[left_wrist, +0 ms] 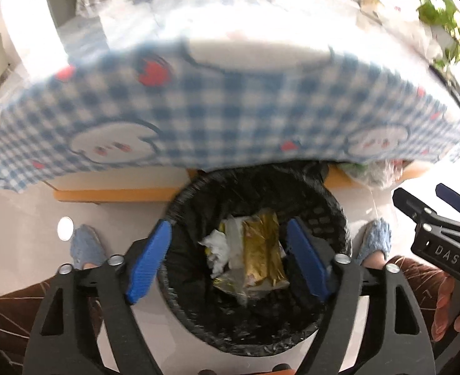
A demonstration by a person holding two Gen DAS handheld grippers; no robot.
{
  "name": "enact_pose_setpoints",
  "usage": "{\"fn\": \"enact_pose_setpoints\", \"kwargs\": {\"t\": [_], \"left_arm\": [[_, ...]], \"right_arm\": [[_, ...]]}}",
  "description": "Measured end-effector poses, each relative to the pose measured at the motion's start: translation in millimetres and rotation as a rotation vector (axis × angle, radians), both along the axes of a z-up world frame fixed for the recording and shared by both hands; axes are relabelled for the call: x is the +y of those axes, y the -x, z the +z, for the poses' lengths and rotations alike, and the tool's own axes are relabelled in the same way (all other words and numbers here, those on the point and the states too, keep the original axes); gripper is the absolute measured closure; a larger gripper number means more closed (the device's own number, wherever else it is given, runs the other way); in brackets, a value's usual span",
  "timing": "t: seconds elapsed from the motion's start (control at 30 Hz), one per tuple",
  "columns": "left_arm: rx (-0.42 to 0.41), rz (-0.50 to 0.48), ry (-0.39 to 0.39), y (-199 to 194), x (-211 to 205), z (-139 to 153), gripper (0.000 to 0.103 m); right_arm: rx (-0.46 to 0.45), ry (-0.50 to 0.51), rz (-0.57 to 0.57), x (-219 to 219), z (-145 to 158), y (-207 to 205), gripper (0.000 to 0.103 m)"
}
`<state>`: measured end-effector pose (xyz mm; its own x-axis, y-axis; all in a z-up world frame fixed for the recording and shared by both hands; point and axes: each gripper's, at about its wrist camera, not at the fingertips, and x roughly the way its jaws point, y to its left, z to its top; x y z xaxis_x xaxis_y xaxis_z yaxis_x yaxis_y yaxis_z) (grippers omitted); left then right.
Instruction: Collect trash
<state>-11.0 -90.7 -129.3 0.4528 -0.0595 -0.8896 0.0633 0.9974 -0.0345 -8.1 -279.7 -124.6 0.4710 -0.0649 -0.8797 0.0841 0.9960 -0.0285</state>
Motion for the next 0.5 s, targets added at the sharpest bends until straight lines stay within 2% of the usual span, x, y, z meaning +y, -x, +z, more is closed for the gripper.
{"fn": "enact_pose_setpoints", "kwargs": {"t": [0.07,0.13,0.23,0.33,0.5], "left_arm": [[-0.023,0.018,0.005,0.2,12.2,15.4,0.021],[-0.052,0.030,-0.005,1.1,21.5,29.8,0.014],[-0.098,0.042,0.003,5.6,34.7,53.7,0.009],[-0.140,0.062,-0.004,9.0,44.8,72.6,0.006],[-0.157,0.050,-0.021,18.1,54.9,93.7,0.006]], "right_arm": [[-0.015,-0.005,0.013,8.5,8.6,-1.0,0.008],[-0.032,-0.011,0.026,18.0,19.3,-2.3,0.008],[-0.051,-0.008,0.038,31.5,38.4,-3.7,0.008],[-0.076,-0.015,0.049,41.7,61.1,-1.4,0.008],[-0.126,-0.010,0.050,51.3,96.1,9.8,0.008]]}}
